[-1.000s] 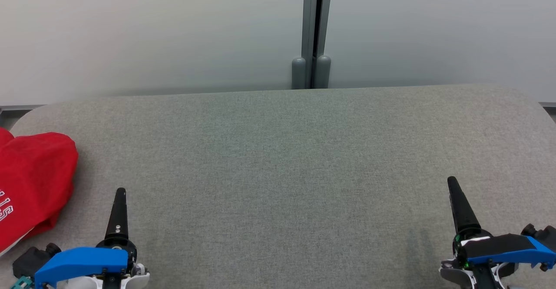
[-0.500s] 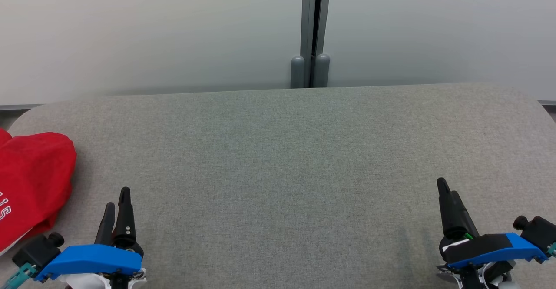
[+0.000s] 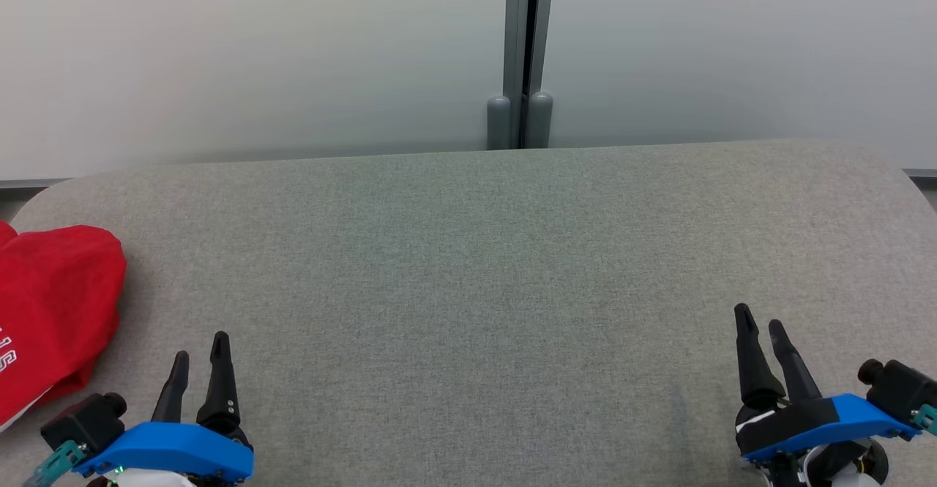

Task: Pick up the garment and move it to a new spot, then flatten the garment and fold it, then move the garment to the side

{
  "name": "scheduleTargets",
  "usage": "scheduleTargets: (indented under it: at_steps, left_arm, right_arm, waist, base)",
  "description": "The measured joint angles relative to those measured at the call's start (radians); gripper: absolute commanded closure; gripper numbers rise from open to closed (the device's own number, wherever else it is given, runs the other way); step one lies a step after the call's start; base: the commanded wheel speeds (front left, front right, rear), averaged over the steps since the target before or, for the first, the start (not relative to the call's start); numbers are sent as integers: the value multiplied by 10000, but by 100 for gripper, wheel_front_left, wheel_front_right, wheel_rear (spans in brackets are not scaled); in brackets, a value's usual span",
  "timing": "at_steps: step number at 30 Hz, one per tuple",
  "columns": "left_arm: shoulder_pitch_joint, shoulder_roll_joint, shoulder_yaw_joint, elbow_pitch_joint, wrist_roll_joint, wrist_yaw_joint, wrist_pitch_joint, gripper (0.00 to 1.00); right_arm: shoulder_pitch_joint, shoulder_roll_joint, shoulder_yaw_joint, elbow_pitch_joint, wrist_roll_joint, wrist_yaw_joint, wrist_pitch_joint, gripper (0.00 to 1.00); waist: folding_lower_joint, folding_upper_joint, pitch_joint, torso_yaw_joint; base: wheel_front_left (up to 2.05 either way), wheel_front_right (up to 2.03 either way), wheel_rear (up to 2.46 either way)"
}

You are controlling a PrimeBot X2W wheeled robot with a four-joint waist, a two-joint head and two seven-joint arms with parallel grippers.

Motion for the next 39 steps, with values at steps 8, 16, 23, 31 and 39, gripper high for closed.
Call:
scheduleTargets:
  at_steps: [8,16,23,31,39]
  left_arm:
    - [72,17,13,81,991,0,-245,0]
    - [116,-38,-4,29,1873,0,-454,0]
    - [144,23,-272,165,2752,-2,-667,0]
    - [232,19,-297,251,3620,-2,-869,0]
    - [268,-29,-196,190,4240,-2,-1037,0]
  right_arm:
    - [13,-8,146,-144,-934,4,-255,0]
    - [25,-17,173,-194,-1919,12,-462,0]
    - [31,-29,207,33,-3033,13,-677,0]
    - [54,-35,263,345,-3967,13,-871,0]
    - [51,-42,161,259,-4544,13,-1045,0]
  waist:
    - [-1,1,-13,-13]
    - [0,0,-8,4]
    - [0,0,-24,0]
    - [0,0,-69,-3]
    - [-1,0,-100,7]
  base:
    - [0,0,0]
    - [0,0,0]
    - [0,0,0]
    - [0,0,0]
    - [0,0,0]
